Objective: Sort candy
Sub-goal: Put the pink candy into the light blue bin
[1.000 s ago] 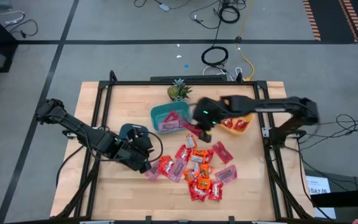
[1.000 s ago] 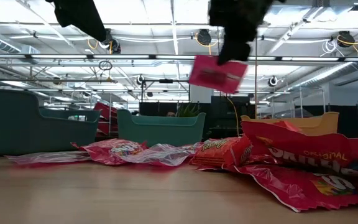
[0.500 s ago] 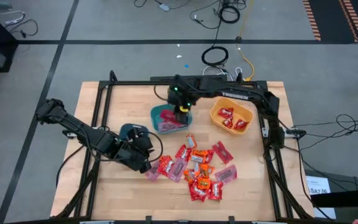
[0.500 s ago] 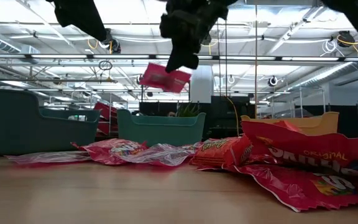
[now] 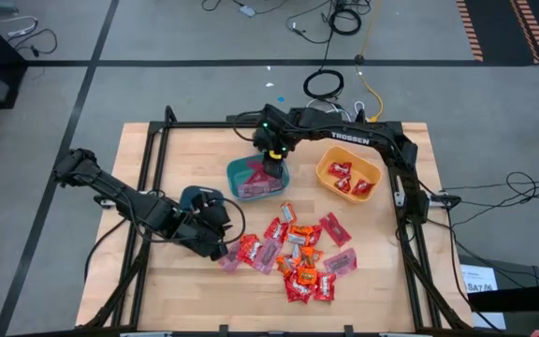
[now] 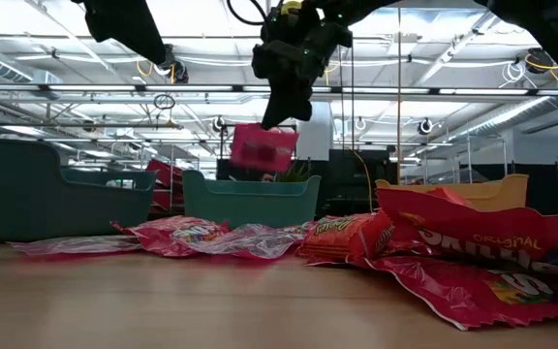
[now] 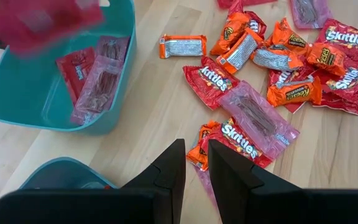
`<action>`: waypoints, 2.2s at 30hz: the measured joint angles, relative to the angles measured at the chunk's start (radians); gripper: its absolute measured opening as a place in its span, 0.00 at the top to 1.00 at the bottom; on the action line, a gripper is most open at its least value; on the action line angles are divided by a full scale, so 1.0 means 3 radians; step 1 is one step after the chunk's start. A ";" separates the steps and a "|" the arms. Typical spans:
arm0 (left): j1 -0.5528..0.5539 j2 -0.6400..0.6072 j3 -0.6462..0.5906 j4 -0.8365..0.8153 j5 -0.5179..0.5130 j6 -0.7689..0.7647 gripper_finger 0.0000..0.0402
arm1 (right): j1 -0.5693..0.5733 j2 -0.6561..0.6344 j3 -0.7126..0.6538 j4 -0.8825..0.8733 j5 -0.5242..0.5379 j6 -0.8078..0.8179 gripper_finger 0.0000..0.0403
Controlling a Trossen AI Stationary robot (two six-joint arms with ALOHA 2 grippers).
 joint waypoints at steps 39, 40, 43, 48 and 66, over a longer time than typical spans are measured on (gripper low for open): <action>0.0000 0.0000 0.0001 0.0001 0.0000 0.0000 0.80 | 0.0127 -0.2226 -0.2063 0.0222 -0.0056 0.1084 0.72; -0.0001 0.0000 0.0001 0.0001 0.0000 0.0000 0.80 | 0.0136 -0.2362 -0.2202 0.0250 -0.0051 0.1160 0.72; -0.0001 0.0000 0.0001 0.0001 0.0000 0.0000 0.80 | 0.0210 -0.2759 -0.2588 0.0267 0.0185 0.1397 0.72; 0.0000 0.0000 0.0001 0.0001 0.0000 0.0000 0.80 | 0.0410 -0.3360 -0.3104 0.0220 0.0505 0.1793 0.72; -0.0001 0.0000 0.0001 0.0001 -0.0009 0.0000 0.80 | 0.1376 -0.3845 -0.4287 0.0842 0.0934 0.3215 0.72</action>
